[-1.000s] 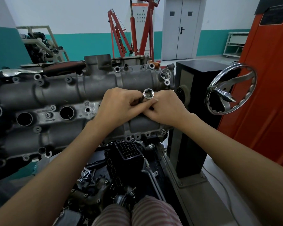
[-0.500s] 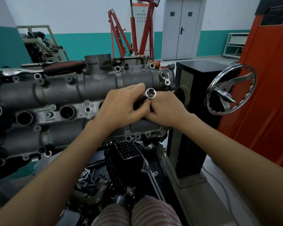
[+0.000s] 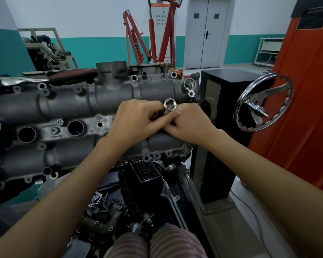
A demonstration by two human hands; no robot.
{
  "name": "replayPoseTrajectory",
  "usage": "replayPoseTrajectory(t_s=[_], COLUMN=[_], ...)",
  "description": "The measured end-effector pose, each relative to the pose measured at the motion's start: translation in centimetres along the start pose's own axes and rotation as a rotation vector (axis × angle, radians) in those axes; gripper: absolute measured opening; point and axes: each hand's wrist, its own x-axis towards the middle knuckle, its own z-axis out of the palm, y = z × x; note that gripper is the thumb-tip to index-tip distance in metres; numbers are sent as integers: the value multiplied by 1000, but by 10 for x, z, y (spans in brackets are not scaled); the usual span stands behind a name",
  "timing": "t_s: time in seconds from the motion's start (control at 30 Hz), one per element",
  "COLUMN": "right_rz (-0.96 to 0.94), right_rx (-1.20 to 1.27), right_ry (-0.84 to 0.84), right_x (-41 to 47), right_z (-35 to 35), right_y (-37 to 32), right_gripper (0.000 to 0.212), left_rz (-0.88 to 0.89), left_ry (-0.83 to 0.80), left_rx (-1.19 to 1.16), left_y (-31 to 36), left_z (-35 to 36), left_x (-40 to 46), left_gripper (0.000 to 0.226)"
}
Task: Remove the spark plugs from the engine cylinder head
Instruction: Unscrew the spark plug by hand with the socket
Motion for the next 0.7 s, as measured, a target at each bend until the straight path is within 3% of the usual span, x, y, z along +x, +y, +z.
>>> replayPoseTrajectory(t_s=[0.17,0.4,0.7], right_rz=[-39,-49,12], right_rx=[35,34,-80], right_ry=[-17,43,89], right_x=[0,-1,-3], right_z=[0,1,3], right_y=[0,-2,1], right_gripper=[45,38,50], left_rz=[19,36,50], left_ry=[-32,-73,48], left_rx=[2,-10,42], left_y=[3,4,-2], left_z=[-2,-2,2], left_x=[1,1,-1], left_gripper=[41,24,56])
